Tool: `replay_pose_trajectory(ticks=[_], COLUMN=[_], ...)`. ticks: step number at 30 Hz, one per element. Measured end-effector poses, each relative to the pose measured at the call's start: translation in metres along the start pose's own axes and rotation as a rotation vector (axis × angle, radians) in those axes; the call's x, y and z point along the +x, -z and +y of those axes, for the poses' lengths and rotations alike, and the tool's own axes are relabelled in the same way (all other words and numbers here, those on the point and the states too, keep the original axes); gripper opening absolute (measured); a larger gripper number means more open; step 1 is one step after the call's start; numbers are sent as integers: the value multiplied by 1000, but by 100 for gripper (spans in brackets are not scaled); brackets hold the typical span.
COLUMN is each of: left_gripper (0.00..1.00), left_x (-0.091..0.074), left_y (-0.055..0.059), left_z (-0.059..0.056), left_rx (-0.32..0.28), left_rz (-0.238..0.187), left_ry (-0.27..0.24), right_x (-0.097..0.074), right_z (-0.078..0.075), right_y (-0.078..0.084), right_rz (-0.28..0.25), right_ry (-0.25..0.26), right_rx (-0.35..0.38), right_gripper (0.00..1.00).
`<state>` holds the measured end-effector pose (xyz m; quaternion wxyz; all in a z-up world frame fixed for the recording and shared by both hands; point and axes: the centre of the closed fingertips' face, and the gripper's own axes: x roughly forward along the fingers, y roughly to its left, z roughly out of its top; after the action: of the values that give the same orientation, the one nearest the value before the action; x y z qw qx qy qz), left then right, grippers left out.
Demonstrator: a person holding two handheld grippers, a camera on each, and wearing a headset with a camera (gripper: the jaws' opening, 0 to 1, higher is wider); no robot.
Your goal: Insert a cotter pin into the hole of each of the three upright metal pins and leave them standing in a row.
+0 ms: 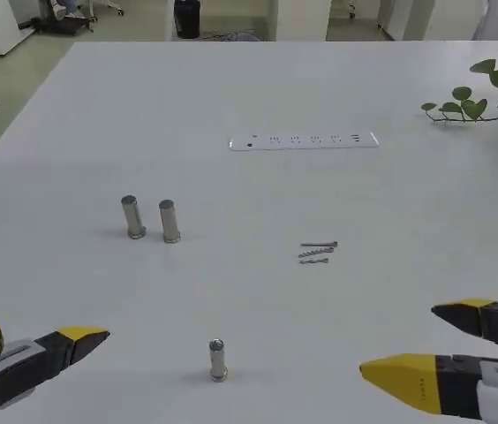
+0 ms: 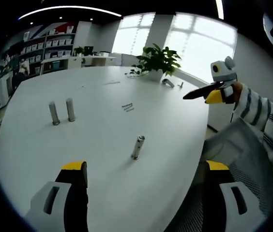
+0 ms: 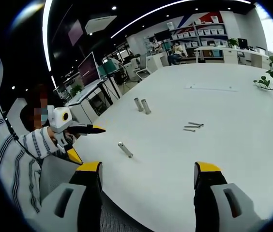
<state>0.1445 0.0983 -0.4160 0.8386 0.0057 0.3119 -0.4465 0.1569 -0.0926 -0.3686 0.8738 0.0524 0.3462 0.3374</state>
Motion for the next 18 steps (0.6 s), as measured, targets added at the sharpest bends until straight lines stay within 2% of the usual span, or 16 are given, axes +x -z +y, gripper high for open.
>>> replay_pose_trajectory(ticks=[5,6,7,8,11,16,18], left_gripper=[99,99,97,95,94,94,92], left_x=[0,0,-2,-2,-4,-6,-7], left_y=[0,0,1,2,1,5,7], left_z=[1,3,12,13,17,22,22], left_rx=[-23,-17,17,18,-30,-52,-78], left_rz=[-13,-10,0,2,-22,-13,-18], left_ry=[-12,-24,-73,-77,-86,-110,-105], right_x=[-1,-1,0,0,-1,1,3], right_z=[-6,-8,-9,-11,-12,-18,-19], right_y=[-3,-3,-4,-4,-7,-13,-14], right_rz=[10,13,18,28,42,55,71], right_ry=[4,5,7,9,9,5,-7], right_rx=[-6,-8,-9,-12,-33,-55,-62], right_gripper=[75,75,75,75,75,73,69])
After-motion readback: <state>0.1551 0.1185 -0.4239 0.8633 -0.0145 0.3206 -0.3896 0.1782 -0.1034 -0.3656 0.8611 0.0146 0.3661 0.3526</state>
